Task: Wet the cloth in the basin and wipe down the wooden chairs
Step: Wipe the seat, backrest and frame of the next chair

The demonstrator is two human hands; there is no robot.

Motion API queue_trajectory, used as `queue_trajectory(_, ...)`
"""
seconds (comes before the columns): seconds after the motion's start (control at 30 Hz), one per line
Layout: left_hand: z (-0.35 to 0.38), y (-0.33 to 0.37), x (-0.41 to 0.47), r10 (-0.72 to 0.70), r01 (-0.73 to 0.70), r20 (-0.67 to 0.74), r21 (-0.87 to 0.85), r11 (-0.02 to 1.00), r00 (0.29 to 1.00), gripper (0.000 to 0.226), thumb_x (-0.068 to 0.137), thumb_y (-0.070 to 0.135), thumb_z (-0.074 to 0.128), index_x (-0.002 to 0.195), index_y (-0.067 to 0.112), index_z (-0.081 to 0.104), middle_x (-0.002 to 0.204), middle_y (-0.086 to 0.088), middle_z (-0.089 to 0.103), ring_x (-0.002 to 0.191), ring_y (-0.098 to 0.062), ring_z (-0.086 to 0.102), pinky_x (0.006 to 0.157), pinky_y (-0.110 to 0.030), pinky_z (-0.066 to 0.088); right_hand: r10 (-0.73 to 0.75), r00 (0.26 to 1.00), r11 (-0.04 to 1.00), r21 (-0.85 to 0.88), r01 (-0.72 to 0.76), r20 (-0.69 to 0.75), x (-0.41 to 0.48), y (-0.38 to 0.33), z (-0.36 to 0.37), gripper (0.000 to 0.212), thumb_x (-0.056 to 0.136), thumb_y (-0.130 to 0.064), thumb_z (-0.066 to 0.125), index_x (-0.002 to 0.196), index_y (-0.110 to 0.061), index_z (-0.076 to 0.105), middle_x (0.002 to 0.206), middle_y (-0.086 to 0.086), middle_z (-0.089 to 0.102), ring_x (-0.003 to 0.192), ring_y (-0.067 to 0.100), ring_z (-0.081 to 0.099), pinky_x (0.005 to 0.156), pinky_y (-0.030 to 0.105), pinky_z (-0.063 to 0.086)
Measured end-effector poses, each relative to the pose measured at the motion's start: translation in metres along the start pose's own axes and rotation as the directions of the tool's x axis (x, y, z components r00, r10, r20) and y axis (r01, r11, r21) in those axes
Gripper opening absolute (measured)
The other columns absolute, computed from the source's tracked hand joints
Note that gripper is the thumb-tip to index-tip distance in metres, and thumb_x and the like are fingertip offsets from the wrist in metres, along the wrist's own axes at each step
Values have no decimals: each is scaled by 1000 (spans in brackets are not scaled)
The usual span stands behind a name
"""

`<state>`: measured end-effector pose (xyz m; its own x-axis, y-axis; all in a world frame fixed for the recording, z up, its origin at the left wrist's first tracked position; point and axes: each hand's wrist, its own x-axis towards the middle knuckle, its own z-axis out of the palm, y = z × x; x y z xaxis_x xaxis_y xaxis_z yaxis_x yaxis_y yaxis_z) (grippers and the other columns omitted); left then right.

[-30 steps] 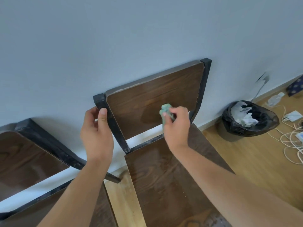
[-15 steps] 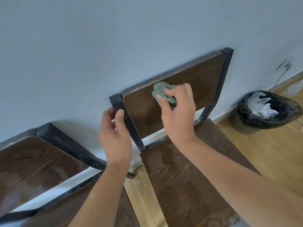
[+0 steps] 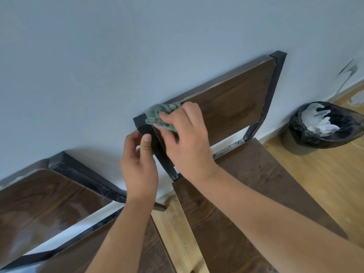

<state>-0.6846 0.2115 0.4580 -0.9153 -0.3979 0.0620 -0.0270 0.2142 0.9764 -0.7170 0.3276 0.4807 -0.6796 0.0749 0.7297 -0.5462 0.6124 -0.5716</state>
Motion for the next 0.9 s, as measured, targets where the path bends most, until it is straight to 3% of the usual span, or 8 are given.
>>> queue_trajectory(0.2, 1, -2, 0, 14, -14, -2, 36, 999, 1000, 28, 105, 44, 49, 120, 23, 60, 101, 13, 69, 98, -5, 68, 98, -39, 57, 54, 917, 993, -116, -9, 394, -81, 38, -2, 6, 88, -12, 65, 94, -9, 66, 96, 5, 61, 92, 18, 51, 76, 30, 54)
queue_trajectory(0.27, 2, -3, 0, 21, -21, 0, 31, 999, 1000, 31, 105, 44, 48, 121, 20, 59, 102, 8, 67, 100, -8, 67, 101, -39, 56, 168, 915, 980, -165, -114, 367, -84, 66, -17, 8, 89, -10, 68, 92, -10, 62, 95, 1, 55, 92, 16, 48, 78, 28, 50)
queue_trajectory(0.33, 3, -4, 1, 22, -22, 1, 25, 999, 1000, 33, 105, 45, 48, 121, 18, 59, 103, 7, 66, 102, -12, 67, 102, -41, 55, 364, 919, 925, -171, -339, 149, -67, 93, -36, 10, 91, -9, 68, 94, -8, 58, 96, 0, 54, 91, 15, 51, 78, 20, 46)
queue_trajectory(0.43, 3, -5, 1, 26, -26, 10, 28, 999, 1000, 35, 104, 46, 48, 123, 18, 59, 106, 4, 67, 105, -16, 67, 102, -44, 55, 727, 654, 658, -59, -750, -209, -33, 133, -68, 15, 92, -13, 68, 105, -8, 61, 102, 0, 61, 93, 12, 59, 74, 2, 46)
queue_trajectory(0.5, 2, -4, 1, 17, -18, 10, 35, 999, 1000, 35, 105, 46, 48, 124, 18, 58, 112, 1, 69, 110, -18, 68, 104, -47, 55, 842, 440, 476, 49, -878, -312, -23, 154, -80, 18, 91, -15, 71, 106, -7, 67, 100, 2, 65, 91, 15, 63, 83, 12, 53)
queue_trajectory(0.57, 2, -3, 0, 8, -8, 8, 32, 999, 1000, 35, 105, 46, 48, 124, 20, 59, 116, -1, 70, 113, -21, 68, 104, -49, 54, 879, 340, 400, 129, -908, -334, -17, 157, -83, 19, 89, -17, 74, 106, -9, 71, 101, 4, 69, 95, 19, 68, 84, 21, 56)
queue_trajectory(0.7, 2, -2, 0, -16, 16, 7, 20, 1000, 1000, 30, 105, 44, 49, 123, 25, 61, 118, 3, 72, 114, -20, 68, 105, -50, 54, 788, 501, 583, 172, -794, -356, 8, 113, -74, 18, 90, -15, 72, 107, -10, 69, 109, 4, 70, 97, 10, 65, 69, -3, 45)
queue_trajectory(0.9, 2, -1, 1, -18, 18, -6, 15, 1000, 1000, 21, 104, 44, 49, 118, 32, 60, 111, 13, 71, 111, -19, 68, 104, -51, 55, 303, 928, 952, 27, -304, -218, 30, 23, -42, 17, 82, 1, 76, 99, -1, 74, 97, 9, 66, 94, 23, 60, 82, 16, 49)
